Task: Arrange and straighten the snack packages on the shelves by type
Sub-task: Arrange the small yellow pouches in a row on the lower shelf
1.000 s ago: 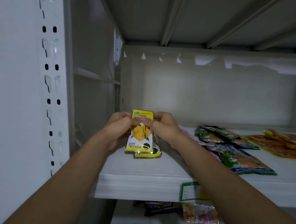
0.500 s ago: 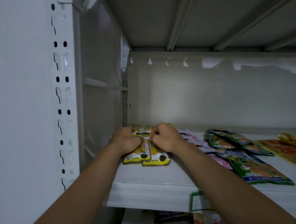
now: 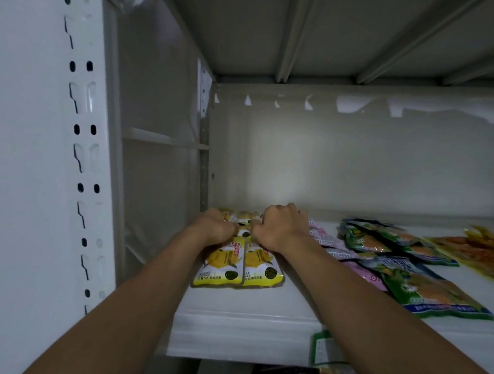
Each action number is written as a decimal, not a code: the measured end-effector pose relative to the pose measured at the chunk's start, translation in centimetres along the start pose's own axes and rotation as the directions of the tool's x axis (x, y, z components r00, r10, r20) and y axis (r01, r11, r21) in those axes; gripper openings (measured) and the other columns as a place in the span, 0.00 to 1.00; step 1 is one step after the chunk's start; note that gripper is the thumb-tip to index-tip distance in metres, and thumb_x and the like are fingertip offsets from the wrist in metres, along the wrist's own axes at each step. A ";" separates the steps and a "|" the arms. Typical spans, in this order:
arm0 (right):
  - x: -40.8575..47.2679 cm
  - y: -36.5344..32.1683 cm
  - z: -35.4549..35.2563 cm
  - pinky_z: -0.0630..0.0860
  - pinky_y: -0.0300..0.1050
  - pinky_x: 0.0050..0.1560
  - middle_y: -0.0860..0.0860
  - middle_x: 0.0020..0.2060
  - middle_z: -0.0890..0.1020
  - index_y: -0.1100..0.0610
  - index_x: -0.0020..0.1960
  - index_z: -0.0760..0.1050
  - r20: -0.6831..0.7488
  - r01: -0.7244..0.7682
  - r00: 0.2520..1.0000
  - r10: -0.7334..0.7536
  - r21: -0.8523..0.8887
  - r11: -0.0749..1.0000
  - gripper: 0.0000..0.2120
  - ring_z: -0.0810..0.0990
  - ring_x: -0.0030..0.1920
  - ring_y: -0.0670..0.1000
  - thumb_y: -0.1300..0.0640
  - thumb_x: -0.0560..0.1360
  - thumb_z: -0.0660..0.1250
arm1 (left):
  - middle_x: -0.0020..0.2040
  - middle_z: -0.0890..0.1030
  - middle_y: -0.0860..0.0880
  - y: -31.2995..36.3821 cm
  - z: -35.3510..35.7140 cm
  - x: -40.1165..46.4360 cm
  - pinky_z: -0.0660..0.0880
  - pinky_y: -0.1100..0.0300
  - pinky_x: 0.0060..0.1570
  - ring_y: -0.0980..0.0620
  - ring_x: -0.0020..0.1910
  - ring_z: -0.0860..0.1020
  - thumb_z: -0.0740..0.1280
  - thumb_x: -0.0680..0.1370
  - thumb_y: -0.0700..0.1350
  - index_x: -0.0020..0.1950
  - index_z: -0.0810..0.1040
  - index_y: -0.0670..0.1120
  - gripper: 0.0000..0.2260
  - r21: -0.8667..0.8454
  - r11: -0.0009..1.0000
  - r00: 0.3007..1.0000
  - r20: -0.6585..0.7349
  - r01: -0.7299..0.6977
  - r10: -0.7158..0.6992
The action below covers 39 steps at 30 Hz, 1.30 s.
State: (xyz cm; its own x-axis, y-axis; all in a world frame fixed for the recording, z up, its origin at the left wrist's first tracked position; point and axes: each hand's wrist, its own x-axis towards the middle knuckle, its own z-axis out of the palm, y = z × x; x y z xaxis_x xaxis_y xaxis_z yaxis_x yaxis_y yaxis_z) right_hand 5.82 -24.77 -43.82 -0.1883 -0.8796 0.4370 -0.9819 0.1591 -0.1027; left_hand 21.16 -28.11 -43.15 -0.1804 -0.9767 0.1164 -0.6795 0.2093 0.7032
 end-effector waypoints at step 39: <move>2.5 1.4 -1.6 0.77 0.42 0.46 0.54 0.45 0.84 0.54 0.44 0.81 -0.082 -0.121 0.969 0.233 0.666 0.736 0.04 0.84 0.49 0.56 0.62 0.74 0.69 | 0.51 0.86 0.42 -0.5 1.5 1.6 0.79 0.57 0.51 0.47 0.46 0.84 0.68 0.83 0.53 0.55 0.84 0.39 0.16 -0.212 0.970 0.989 0.060 -0.122 0.137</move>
State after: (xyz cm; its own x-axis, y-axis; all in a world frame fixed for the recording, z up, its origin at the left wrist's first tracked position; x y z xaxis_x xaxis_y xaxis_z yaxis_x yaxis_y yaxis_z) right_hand 3.99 -25.99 -41.44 -0.4133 -0.7785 0.4724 -0.6859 -0.0750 -0.7238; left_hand 20.18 -29.71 -44.38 -0.3143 -0.9340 0.1697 -0.4857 0.3119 0.8166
